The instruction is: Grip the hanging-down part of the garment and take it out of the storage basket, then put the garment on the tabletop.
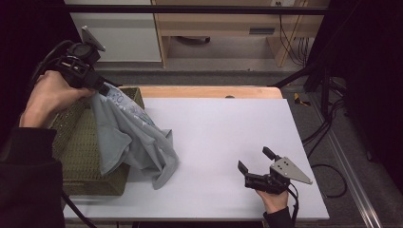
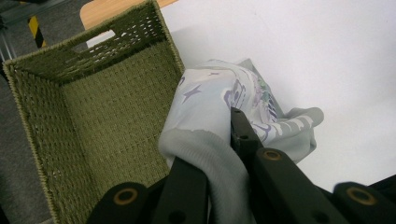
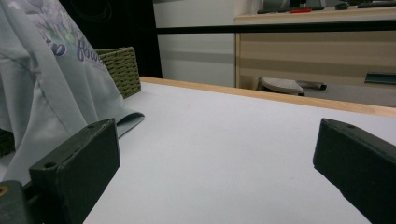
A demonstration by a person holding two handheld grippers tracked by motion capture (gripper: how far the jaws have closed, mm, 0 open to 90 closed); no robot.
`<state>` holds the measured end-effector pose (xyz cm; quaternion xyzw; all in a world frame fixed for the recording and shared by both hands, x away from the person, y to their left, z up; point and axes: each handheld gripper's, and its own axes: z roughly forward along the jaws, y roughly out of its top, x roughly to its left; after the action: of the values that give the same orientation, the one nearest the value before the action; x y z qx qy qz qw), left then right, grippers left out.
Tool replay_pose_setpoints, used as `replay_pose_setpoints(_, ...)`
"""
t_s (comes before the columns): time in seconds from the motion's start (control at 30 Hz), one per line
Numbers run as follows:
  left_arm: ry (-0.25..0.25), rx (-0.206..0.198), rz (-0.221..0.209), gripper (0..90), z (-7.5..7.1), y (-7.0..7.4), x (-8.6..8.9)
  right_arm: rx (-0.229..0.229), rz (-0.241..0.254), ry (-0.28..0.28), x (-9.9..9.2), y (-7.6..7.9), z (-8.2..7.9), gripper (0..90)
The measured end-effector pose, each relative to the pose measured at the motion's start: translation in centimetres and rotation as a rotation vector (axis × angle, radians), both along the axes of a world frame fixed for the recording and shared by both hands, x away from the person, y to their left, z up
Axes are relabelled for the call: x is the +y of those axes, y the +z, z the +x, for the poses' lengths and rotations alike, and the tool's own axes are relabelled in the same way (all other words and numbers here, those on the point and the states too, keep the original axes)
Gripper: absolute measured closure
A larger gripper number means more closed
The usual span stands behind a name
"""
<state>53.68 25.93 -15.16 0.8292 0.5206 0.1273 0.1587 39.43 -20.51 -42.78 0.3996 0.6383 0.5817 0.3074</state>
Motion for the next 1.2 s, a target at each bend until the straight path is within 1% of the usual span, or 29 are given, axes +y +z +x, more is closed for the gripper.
replay_pose_setpoints(0.03,-0.003,0.005,-0.002,85.4,0.0,0.0,0.0,0.005,0.006,-0.002,-0.1,0.0,-0.1,1.0)
replay_pose_setpoints(0.13,-0.006,0.003,-0.002,85.4,0.0,0.1,-0.1,0.000,0.009,-0.007,-0.3,0.0,-0.2,1.0)
replay_pose_setpoints(0.23,-0.009,0.002,-0.003,85.4,-0.1,0.1,-0.2,0.003,0.000,-0.004,-0.4,0.0,-0.3,1.0)
replay_pose_setpoints(0.3,-0.018,0.000,-0.004,85.4,-0.1,0.1,-0.5,0.001,0.003,-0.003,-0.4,0.0,-0.3,1.0)
replay_pose_setpoints(0.37,-0.027,-0.004,-0.002,85.4,-0.1,0.1,-0.7,0.015,0.008,-0.009,-0.3,-0.1,-0.3,0.9)
replay_pose_setpoints(0.47,-0.040,0.001,-0.005,85.4,-0.1,0.0,-1.1,0.013,0.010,-0.010,-0.3,-0.1,-0.2,0.9)
replay_pose_setpoints(0.53,-0.045,-0.007,-0.008,85.4,-0.1,0.0,-1.3,0.025,0.017,-0.013,-0.3,-0.1,-0.2,0.9)
replay_pose_setpoints(0.67,-0.058,-0.011,-0.006,85.4,-0.2,0.0,-1.9,0.027,0.013,-0.013,-0.4,-0.1,-0.2,0.7)
replay_pose_setpoints(0.73,-0.071,-0.013,-0.003,85.5,-0.3,0.1,-2.4,0.025,0.009,-0.010,-0.4,-0.1,-0.3,0.7)
replay_pose_setpoints(0.77,-0.080,-0.020,-0.007,85.5,-0.4,0.2,-2.8,0.019,0.006,-0.008,-0.5,-0.1,-0.3,0.7)
replay_pose_setpoints(0.8,-0.085,-0.020,-0.011,85.5,-0.4,0.3,-3.1,0.027,0.010,-0.011,-0.5,-0.1,-0.3,0.7)
replay_pose_setpoints(0.83,-0.090,-0.029,-0.014,85.5,-0.5,0.3,-3.7,0.021,0.005,-0.006,-0.5,-0.1,-0.3,0.7)
replay_pose_setpoints(0.9,-0.114,-0.033,-0.008,85.5,-0.6,0.4,-4.4,0.018,0.003,-0.006,-0.6,-0.1,-0.3,0.7)
replay_pose_setpoints(0.97,-0.141,-0.038,0.002,85.5,-0.7,0.4,-5.6,0.029,0.005,-0.009,-0.5,-0.1,-0.4,0.7)
replay_pose_setpoints(1.0,-0.149,-0.039,0.000,85.5,-0.8,0.4,-5.9,0.022,0.003,-0.001,-0.6,-0.1,-0.4,0.7)
replay_pose_setpoints(1.13,-0.194,-0.048,0.004,85.6,-1.1,0.5,-7.7,0.022,0.001,-0.002,-0.6,-0.1,-0.4,0.7)
replay_pose_setpoints(1.17,-0.206,-0.060,0.007,85.7,-1.2,0.5,-8.2,0.024,0.002,-0.002,-0.6,-0.1,-0.4,0.7)
replay_pose_setpoints(1.2,-0.211,-0.059,0.004,85.7,-1.2,0.5,-8.5,0.025,0.004,-0.001,-0.6,-0.1,-0.4,0.7)
